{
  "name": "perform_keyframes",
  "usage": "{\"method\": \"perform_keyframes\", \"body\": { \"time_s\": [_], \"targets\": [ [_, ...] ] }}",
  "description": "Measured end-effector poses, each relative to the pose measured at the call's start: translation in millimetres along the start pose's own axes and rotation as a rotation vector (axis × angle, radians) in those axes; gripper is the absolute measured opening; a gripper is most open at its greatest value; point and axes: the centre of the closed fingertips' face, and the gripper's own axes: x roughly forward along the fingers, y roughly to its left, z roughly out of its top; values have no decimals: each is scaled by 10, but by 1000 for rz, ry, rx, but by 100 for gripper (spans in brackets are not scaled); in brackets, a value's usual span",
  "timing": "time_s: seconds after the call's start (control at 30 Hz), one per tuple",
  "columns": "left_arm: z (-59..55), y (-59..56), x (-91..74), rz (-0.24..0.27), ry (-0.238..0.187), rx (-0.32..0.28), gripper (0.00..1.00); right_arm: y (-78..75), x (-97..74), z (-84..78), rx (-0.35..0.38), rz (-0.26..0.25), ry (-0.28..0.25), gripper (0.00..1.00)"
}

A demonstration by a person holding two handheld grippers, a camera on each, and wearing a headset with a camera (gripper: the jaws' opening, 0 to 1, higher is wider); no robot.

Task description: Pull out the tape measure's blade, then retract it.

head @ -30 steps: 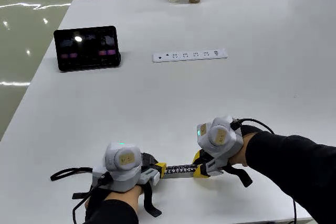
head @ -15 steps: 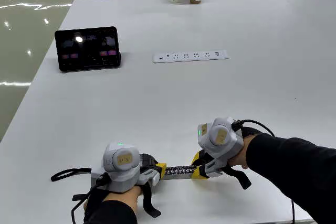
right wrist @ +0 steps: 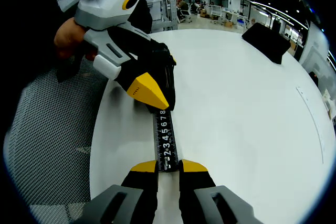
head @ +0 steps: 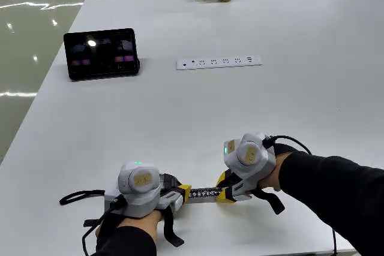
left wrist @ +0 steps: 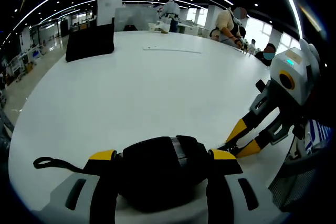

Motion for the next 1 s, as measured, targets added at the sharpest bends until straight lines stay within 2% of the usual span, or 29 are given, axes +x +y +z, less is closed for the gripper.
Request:
{"method": "perform_keyframes", "body": {
  "time_s": [1.0],
  "targets": [
    [-3, -4, -12, -7, -3, -2, 64, 0, 76, 107, 16, -1, -32, 12]
  ]
}}
